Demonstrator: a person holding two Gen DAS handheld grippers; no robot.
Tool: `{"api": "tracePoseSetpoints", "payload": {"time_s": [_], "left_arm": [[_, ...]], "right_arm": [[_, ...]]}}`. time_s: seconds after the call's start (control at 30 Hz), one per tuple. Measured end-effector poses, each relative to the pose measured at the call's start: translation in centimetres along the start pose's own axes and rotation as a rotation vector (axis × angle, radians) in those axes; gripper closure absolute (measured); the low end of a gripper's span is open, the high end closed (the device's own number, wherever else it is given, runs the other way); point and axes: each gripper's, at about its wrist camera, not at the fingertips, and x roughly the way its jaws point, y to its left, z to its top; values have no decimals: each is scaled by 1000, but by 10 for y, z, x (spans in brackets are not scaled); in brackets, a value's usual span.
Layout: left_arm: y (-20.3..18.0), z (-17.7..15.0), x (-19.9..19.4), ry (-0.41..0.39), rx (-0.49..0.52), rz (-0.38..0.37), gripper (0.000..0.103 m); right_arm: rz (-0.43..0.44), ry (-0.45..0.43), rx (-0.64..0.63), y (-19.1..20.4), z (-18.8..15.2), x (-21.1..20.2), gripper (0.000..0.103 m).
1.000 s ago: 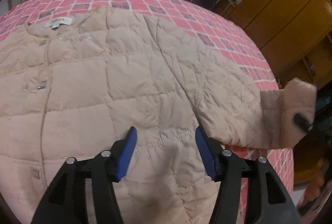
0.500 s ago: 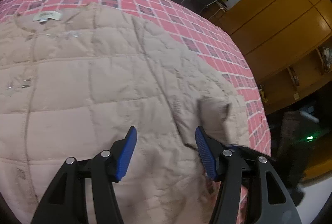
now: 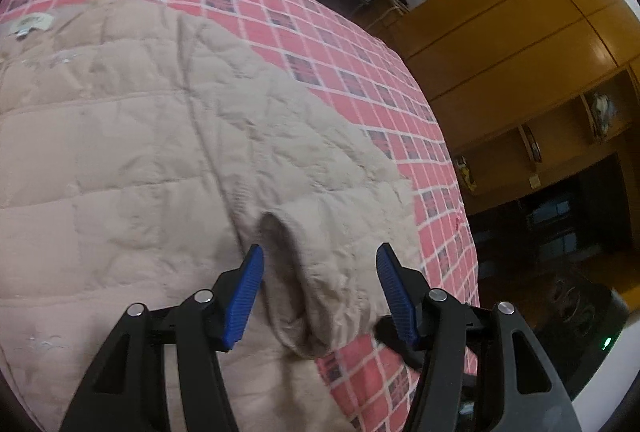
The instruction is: Fold large clothes
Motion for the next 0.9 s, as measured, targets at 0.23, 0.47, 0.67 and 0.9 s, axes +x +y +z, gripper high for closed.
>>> {"api": "tracePoseSetpoints", "payload": {"time_s": [0.23, 0.47, 0.67, 0.9], "left_arm": [[-3, -6, 25, 76, -11, 10, 80], [3, -13, 15, 33, -27, 42, 101], [12, -9, -40, -88, -1, 47, 101], [69, 1, -102, -197, -31, 193, 102]], "right_arm": [[-101, -3, 113, -49, -10, -14, 58], [-64, 5, 206, -73, -18, -5, 61], [-42, 4, 245, -79, -14, -7, 56], [32, 62, 215, -61, -13, 13, 56]]}}
